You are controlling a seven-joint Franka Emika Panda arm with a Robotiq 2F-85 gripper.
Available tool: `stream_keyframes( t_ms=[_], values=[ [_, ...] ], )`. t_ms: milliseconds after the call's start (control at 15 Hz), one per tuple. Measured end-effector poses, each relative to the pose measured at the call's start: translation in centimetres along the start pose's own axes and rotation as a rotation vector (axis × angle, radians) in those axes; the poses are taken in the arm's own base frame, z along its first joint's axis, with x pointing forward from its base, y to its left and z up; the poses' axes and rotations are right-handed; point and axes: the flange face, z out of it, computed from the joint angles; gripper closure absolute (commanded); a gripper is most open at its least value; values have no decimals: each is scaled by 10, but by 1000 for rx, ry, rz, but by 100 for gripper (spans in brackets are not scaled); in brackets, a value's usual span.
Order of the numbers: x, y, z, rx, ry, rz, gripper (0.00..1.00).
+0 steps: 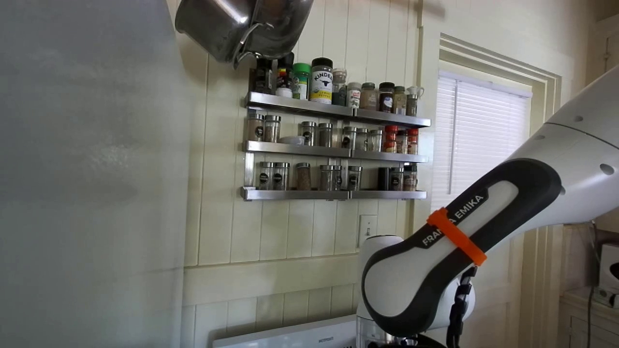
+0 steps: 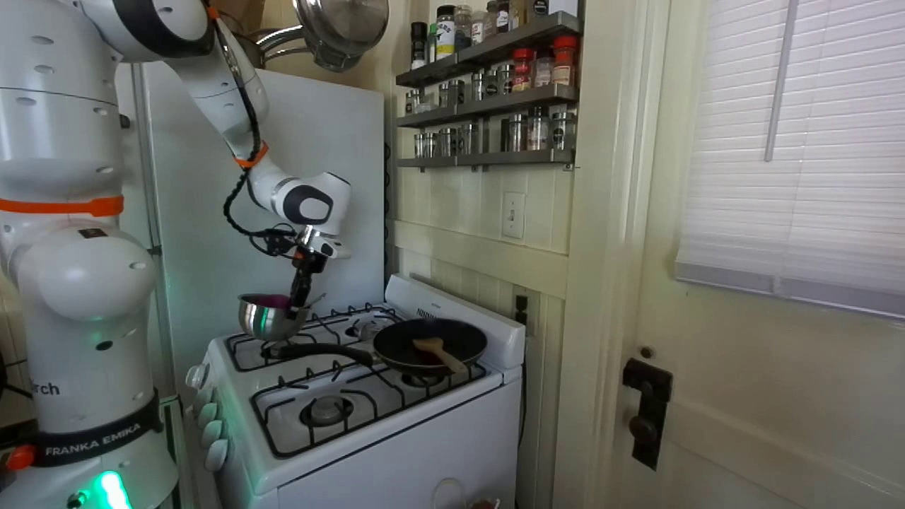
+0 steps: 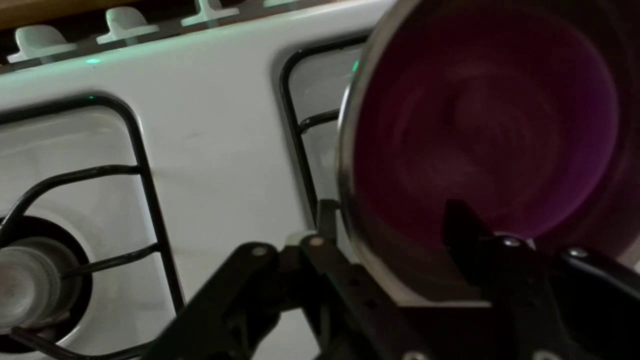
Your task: Move the silver bowl backwards, remove the purple bowl from inside it and place it on the stove top and place the smaller silver bowl inside the bigger silver bowl
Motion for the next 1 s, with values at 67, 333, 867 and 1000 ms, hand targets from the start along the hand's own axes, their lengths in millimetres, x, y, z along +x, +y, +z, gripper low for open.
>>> stream_keyframes(
  t_ms=[67, 333, 867, 1000],
  values=[
    [0, -1, -1, 2, 4, -2, 83],
    [1, -2, -2, 9, 14, -3, 100],
    [2, -4, -16, -28, 98, -10, 98],
    [-1, -6, -31, -85, 188, 4, 98]
  ],
)
